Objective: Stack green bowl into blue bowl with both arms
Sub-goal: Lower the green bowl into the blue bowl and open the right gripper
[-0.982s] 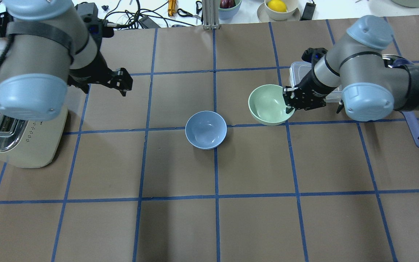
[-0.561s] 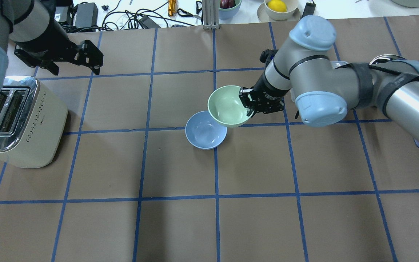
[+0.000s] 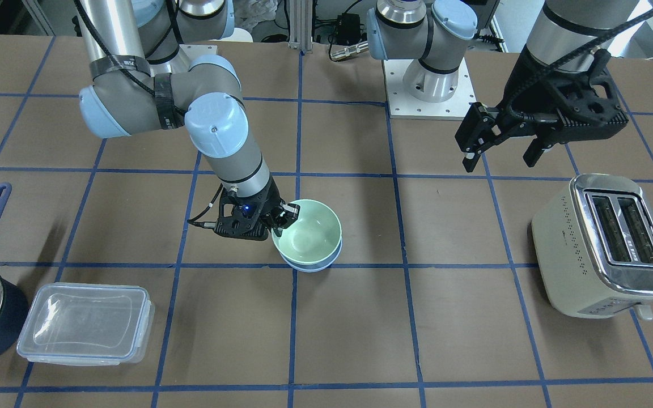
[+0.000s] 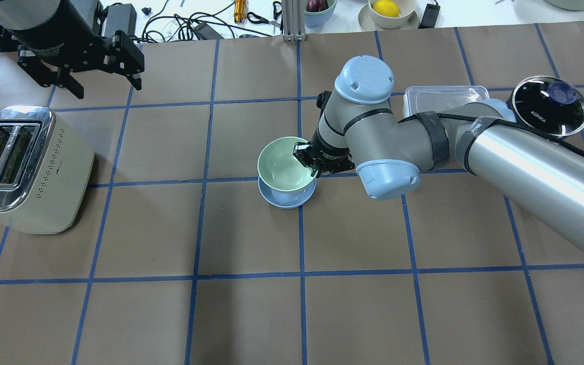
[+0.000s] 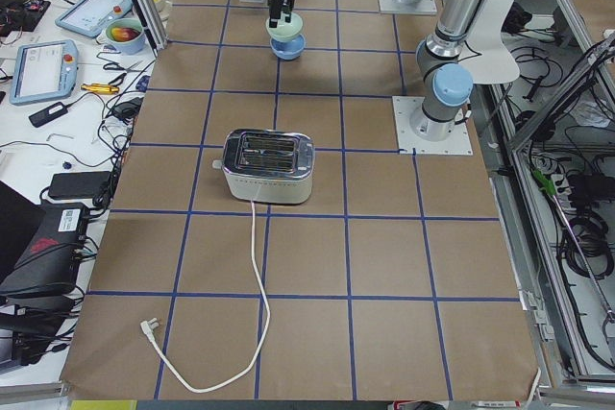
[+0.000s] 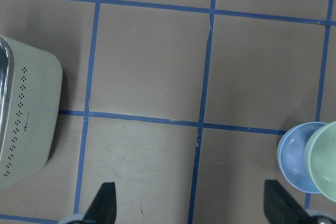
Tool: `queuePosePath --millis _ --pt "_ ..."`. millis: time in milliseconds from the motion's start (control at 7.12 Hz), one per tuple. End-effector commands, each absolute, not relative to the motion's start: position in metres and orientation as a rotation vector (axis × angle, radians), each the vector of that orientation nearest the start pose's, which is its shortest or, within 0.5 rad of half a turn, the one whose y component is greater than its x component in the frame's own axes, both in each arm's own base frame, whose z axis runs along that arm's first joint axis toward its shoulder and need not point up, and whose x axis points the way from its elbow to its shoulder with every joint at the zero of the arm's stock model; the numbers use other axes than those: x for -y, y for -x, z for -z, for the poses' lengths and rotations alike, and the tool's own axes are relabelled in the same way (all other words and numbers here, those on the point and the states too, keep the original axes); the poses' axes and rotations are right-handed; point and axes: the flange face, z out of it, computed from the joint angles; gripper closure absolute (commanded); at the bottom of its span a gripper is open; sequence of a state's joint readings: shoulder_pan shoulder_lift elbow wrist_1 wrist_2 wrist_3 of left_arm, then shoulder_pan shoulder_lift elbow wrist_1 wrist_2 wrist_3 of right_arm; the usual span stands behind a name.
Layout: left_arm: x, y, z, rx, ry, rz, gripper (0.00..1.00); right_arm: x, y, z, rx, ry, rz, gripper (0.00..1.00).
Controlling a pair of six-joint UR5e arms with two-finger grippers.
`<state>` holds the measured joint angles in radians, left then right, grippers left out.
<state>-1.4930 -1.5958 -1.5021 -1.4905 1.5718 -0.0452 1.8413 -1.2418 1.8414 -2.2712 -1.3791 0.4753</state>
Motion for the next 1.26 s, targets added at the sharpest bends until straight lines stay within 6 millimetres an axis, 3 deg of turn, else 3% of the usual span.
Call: queuePosePath --millis 0,140,281,421,702,1123 --pt "0.523 0.094 -0.514 -3.128 0.195 0.188 0.00 0.510 -0.303 -0.249 -2.914 -0.277 0.032 0.73" --pt "0.523 0.094 -0.513 -3.128 0.195 0.185 0.00 0.510 -0.302 -0.250 -2.917 -0.276 0.037 0.41" --pt "0.522 0.094 -0.513 -3.129 0.185 0.183 0.00 0.510 -0.302 -0.250 -2.919 -0.267 0.041 0.22" --pt "0.521 0.094 -0.514 -3.127 0.183 0.185 0.00 0.514 -0.302 -0.256 -2.919 -0.252 0.061 0.10" --pt "0.522 0.094 -0.513 -3.130 0.175 0.183 0.00 0.539 -0.287 -0.314 -2.993 -0.236 0.144 0.00" --pt "0.520 0.095 -0.517 -3.131 0.187 0.195 0.00 0.525 -0.280 -0.441 -3.045 -0.206 -0.044 0.00"
